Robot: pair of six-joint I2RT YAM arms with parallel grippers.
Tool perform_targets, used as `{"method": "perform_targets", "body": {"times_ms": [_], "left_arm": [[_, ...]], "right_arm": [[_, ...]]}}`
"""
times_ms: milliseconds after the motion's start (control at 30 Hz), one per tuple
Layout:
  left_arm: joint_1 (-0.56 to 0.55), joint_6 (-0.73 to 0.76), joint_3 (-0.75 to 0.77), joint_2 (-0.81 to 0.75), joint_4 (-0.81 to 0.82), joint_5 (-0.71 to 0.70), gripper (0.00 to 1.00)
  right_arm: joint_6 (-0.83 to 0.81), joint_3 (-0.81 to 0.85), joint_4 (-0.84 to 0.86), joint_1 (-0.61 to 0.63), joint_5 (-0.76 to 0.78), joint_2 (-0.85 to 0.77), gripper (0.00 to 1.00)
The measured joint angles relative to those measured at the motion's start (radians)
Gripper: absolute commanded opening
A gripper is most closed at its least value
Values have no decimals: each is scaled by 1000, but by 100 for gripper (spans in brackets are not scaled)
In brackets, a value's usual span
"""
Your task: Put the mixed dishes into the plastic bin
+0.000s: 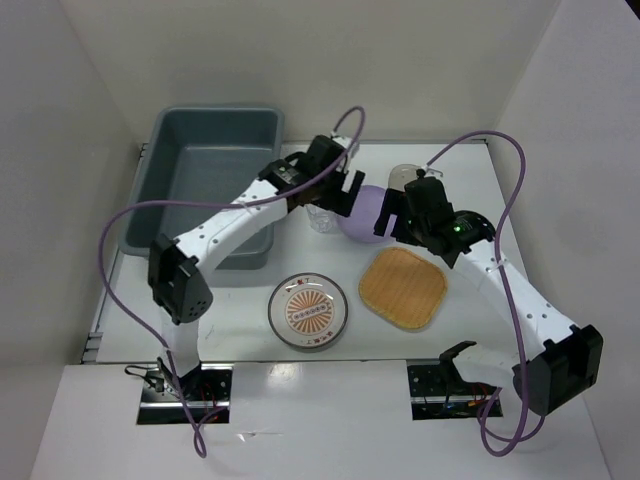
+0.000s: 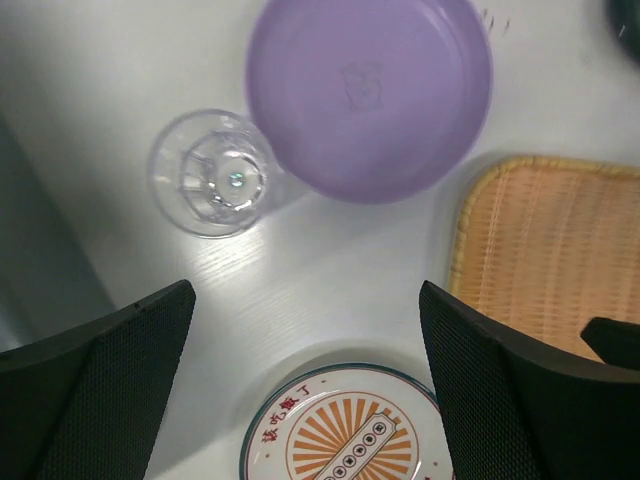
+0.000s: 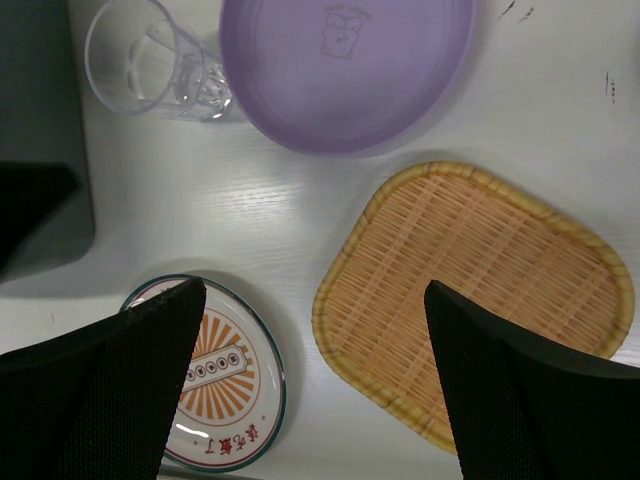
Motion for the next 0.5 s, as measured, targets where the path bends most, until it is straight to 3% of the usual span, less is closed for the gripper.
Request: {"method": "perform_targets", "body": {"times_ms": [167,367,400,500], "left_arm": [[-67,44,78,124,-21,-28,100],[-82,41,169,187,69,-74,100],[-82,38,171,188,81,-78,92],[-79,31,191,214,120,-95,82]], "right_arm": [[0,0,-12,0,9,0,95],[-1,0,-21,0,15,-8,95],[-1,-1,-22,0,15,-13,95],[3,-16,-23,0,15,-43,95]]}}
